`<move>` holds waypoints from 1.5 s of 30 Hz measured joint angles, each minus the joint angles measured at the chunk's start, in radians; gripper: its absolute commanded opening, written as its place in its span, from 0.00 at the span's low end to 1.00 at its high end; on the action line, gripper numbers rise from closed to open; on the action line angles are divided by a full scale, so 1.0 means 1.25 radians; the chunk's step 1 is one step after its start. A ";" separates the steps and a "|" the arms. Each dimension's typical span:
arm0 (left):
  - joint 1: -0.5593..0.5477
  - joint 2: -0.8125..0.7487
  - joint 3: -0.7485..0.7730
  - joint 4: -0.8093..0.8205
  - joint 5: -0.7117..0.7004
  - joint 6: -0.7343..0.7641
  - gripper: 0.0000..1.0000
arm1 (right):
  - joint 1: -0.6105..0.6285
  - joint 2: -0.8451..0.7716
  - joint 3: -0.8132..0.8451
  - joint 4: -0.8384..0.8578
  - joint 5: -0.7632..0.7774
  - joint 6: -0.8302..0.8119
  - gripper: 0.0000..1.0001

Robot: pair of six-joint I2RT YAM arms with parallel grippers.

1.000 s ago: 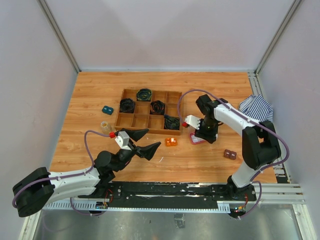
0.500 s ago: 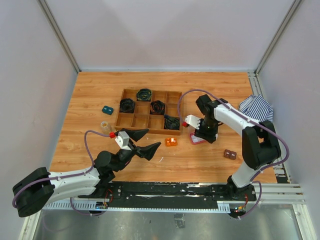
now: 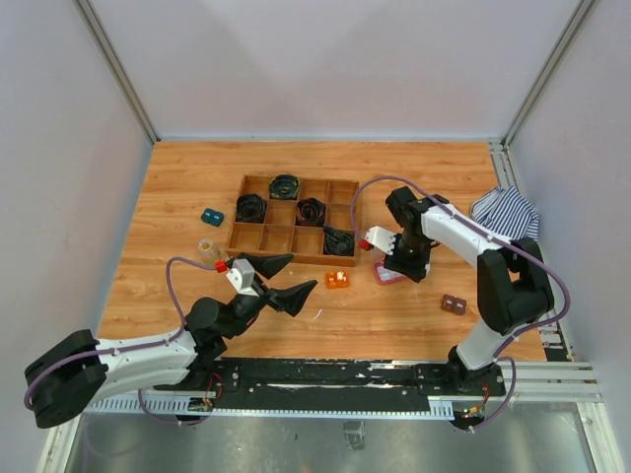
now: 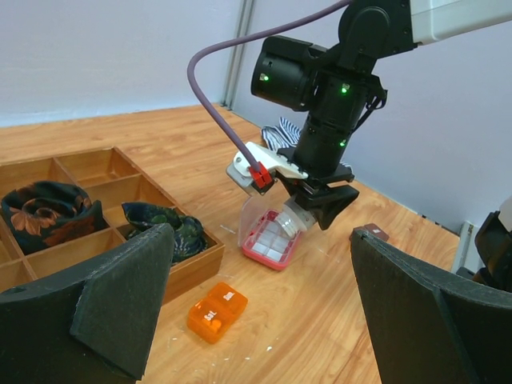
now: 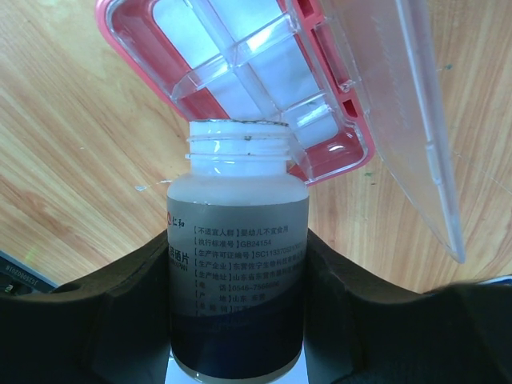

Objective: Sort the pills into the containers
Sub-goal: Pour the pill from the pill bottle.

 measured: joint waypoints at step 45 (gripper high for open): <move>0.000 -0.004 -0.009 0.011 0.009 0.003 0.99 | 0.030 -0.011 -0.013 0.000 0.022 0.020 0.01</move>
